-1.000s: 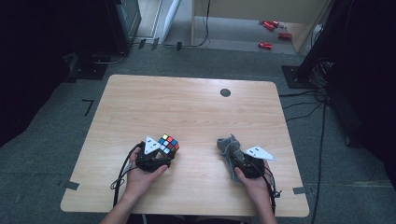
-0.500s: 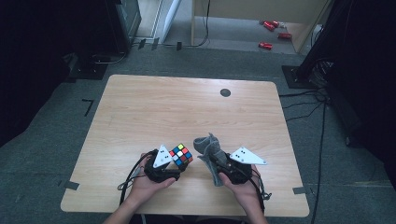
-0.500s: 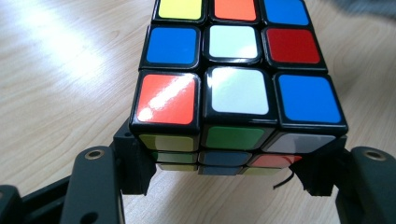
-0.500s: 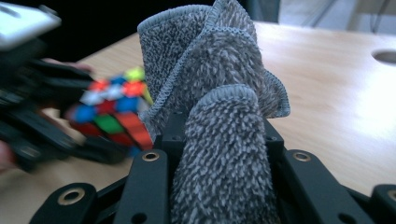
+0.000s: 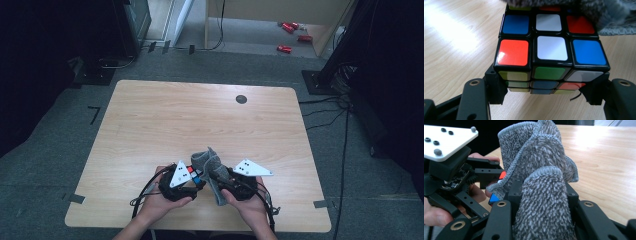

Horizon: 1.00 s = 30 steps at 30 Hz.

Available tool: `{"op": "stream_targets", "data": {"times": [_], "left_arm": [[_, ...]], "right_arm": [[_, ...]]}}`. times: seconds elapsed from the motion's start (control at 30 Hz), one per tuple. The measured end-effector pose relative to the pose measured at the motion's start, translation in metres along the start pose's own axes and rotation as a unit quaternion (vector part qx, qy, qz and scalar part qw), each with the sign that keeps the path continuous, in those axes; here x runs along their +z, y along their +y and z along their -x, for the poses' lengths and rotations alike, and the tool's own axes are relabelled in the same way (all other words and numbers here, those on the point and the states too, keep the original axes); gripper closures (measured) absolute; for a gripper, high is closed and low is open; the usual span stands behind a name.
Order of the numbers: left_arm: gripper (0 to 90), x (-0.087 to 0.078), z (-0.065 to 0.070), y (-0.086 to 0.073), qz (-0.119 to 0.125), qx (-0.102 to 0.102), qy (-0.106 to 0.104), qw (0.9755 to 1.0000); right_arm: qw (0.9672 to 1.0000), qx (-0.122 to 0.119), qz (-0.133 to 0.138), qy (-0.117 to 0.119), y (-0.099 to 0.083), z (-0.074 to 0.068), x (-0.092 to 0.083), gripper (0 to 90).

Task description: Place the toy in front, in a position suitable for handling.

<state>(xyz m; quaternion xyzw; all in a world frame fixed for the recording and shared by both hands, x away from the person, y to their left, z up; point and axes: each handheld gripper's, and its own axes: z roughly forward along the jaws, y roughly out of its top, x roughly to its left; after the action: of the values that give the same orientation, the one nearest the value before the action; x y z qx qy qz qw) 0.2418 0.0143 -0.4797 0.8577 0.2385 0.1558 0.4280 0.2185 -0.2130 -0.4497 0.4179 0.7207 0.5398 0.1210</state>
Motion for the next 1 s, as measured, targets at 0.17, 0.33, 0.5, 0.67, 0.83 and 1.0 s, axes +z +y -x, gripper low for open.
{"op": "stream_targets", "data": {"times": [0.17, 0.33, 0.5, 0.67, 0.83, 1.0], "left_arm": [[34.5, 0.001, 0.001, 0.0, -0.006, 0.009, 0.006, 0.9999], [34.6, -0.001, 0.003, 0.0, -0.001, 0.025, 0.016, 0.9996], [34.6, -0.008, 0.005, 0.004, 0.031, 0.025, 0.003, 0.9992], [34.5, -0.003, 0.001, 0.0, 0.003, 0.031, 0.012, 0.9994], [34.5, 0.006, 0.009, 0.001, -0.019, 0.043, 0.008, 0.9989], [34.6, 0.006, 0.016, 0.003, -0.025, 0.05, 0.008, 0.9984]], "right_arm": [[1.0, 0.005, -0.005, 0.003, -0.002, 0.005, 0.0, 62.9], [0.9999, 0.007, -0.004, -0.012, -0.002, 0.005, -0.001, 63.7], [0.9982, 0.009, -0.02, -0.055, -0.004, 0.011, -0.001, 65.7], [0.9991, 0.01, 0.015, -0.04, 0.002, 0.007, -0.009, 65.8], [0.9995, -0.006, 0.031, -0.006, 0.008, -0.009, -0.012, 65.7], [0.9988, -0.047, -0.006, -0.008, 0.001, -0.026, 0.002, 64.9]]}}
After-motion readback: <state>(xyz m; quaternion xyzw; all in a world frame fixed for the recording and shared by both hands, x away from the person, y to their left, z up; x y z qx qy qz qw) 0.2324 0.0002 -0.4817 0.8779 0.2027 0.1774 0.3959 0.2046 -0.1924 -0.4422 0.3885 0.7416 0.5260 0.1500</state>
